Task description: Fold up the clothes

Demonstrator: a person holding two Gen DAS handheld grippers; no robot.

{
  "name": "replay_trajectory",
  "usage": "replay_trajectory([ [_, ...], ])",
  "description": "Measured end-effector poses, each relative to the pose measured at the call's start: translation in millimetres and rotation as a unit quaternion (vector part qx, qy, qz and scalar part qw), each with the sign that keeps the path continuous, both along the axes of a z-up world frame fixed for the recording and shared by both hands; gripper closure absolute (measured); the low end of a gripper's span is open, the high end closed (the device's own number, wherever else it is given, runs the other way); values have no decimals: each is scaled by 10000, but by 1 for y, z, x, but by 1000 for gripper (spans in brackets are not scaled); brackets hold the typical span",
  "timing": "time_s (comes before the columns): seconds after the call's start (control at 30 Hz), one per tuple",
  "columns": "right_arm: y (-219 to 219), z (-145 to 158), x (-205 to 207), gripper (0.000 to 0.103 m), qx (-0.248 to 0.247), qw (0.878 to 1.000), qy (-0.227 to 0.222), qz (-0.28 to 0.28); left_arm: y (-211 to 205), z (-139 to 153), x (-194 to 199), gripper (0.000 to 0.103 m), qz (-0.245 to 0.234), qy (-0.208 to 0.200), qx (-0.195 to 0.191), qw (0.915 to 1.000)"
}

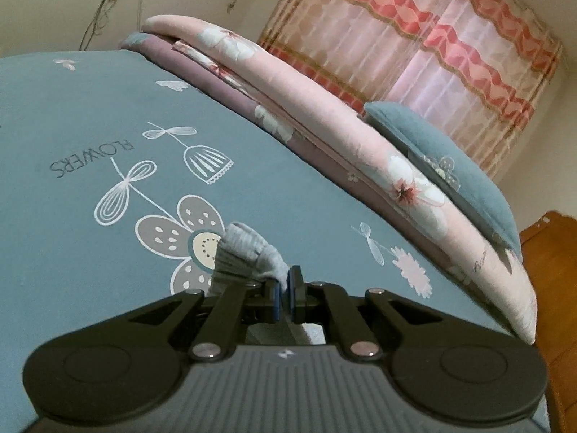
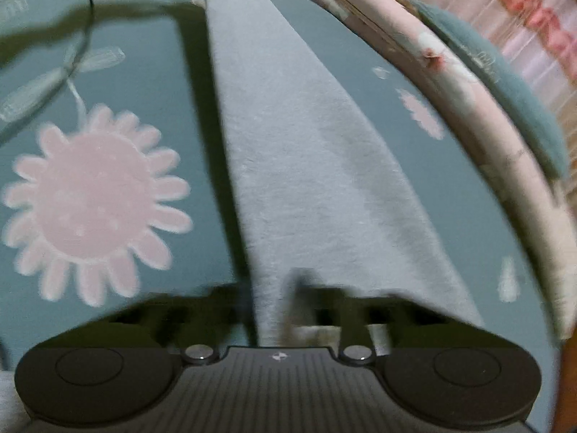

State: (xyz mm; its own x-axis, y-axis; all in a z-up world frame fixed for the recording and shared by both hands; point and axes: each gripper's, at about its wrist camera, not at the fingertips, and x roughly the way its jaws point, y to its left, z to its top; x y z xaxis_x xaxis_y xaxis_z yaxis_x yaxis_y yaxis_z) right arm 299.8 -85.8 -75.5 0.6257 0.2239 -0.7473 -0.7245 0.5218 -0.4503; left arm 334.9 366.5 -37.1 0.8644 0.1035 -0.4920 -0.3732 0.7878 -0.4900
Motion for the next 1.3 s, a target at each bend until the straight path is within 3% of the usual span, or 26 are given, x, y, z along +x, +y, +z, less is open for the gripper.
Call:
replay_trajectory([
  [0.2,3,27,8,100,333,9994,9,-79,-3,31,18,100,-128,-412,351,9985],
  [0.3,5,39,11,100,645,9973,357,-60,-3,37,18,100,-142,-426,440,9980],
  [0.37,8,36,10,100,722,9953,643,-19,2,29,16,100,-134,-193,438,9988],
  [0.47,9,23,8,98,692,9926,993,49,15,-3,14,98,-47,473,204,9987],
  [0.63,7,20,10,77,875,9866,1373,94,35,-45,3,95,70,1063,-274,9939],
  [0.8,-9,53,6,73,1379,9790,1498,59,37,-37,2,92,-15,1245,-311,9917],
  [0.9,-24,74,-1,63,1561,9787,1326,-154,34,-28,6,90,-65,1294,-214,9913],
  [0.97,-37,87,-7,61,1627,9791,1178,-312,31,-31,12,69,-370,1495,-318,9876],
  [1.0,-44,92,-10,59,1651,9792,1114,-388,29,-34,14,45,-552,1626,-376,9844],
  [1.03,-51,94,-14,58,1647,9795,1062,-460,27,-38,14,39,-662,1777,-393,9811],
  [1.1,-63,96,-18,58,1611,9802,998,-572,23,-45,13,41,-790,2060,-363,9747],
  [1.17,-73,95,-22,58,1553,9809,964,-660,23,-44,3,43,-474,2215,-42,9740],
  [1.3,-84,93,-19,58,1469,9811,933,-842,29,-36,-20,43,-273,2048,-39,9784],
])
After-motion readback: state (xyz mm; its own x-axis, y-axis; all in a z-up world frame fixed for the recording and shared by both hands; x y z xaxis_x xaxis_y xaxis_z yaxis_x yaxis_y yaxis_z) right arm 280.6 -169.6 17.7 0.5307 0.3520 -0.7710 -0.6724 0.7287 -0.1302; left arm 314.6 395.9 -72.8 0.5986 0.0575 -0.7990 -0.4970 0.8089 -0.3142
